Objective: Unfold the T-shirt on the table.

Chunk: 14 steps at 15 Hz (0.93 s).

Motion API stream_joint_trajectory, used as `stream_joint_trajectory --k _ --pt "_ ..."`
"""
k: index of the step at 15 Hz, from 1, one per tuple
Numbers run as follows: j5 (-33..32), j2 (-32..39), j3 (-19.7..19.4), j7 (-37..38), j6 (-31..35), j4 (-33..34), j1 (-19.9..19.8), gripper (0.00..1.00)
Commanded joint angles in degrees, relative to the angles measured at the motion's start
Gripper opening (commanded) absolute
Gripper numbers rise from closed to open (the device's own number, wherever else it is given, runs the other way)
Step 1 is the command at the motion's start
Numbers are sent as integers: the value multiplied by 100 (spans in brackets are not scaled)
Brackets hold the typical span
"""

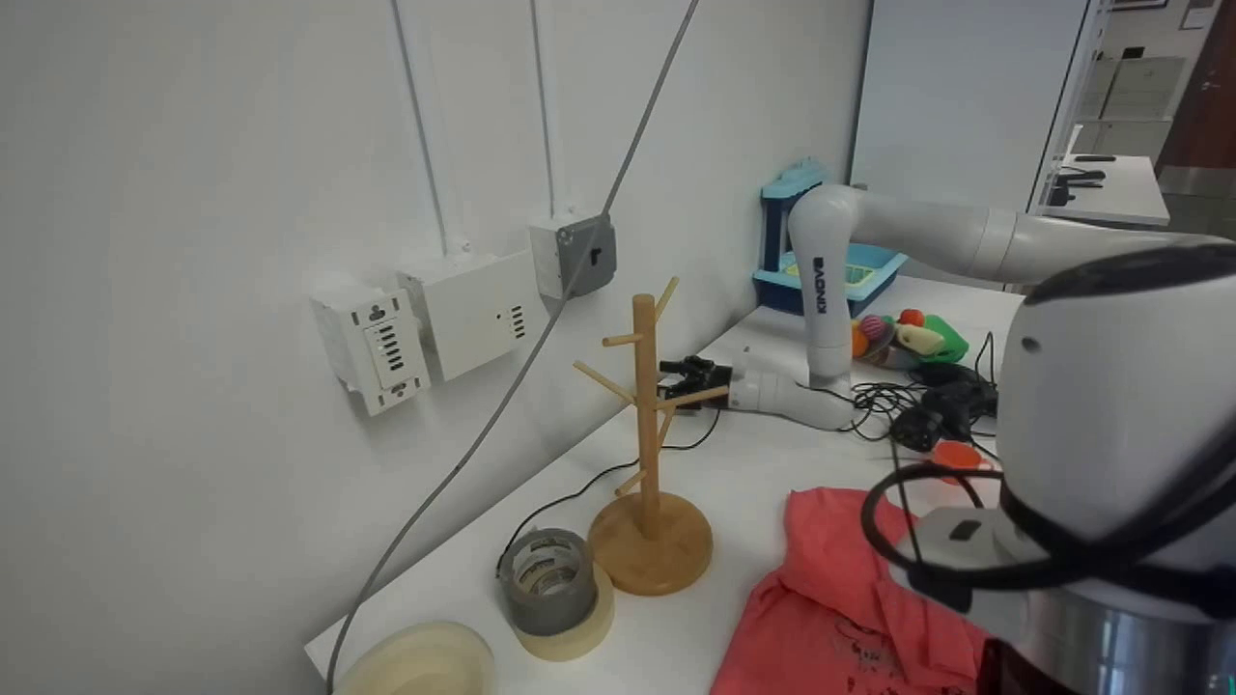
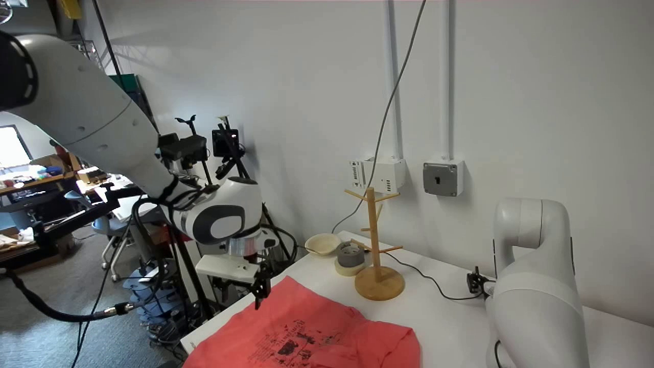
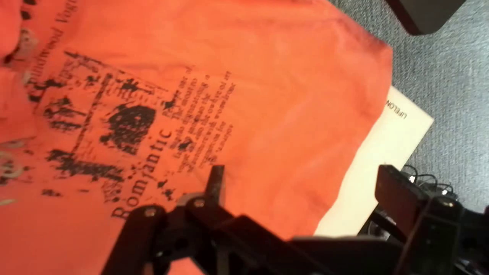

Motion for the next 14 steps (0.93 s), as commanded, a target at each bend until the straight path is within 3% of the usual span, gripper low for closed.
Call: stream_joint_trajectory --k 1,6,14 --pt "-9 -810 -283 86 454 -446 43 100" --pt "-61 -1615 -742 155 940 -866 61 100" --pt "37 -2678 -1448 192 1159 -1626 177 100"
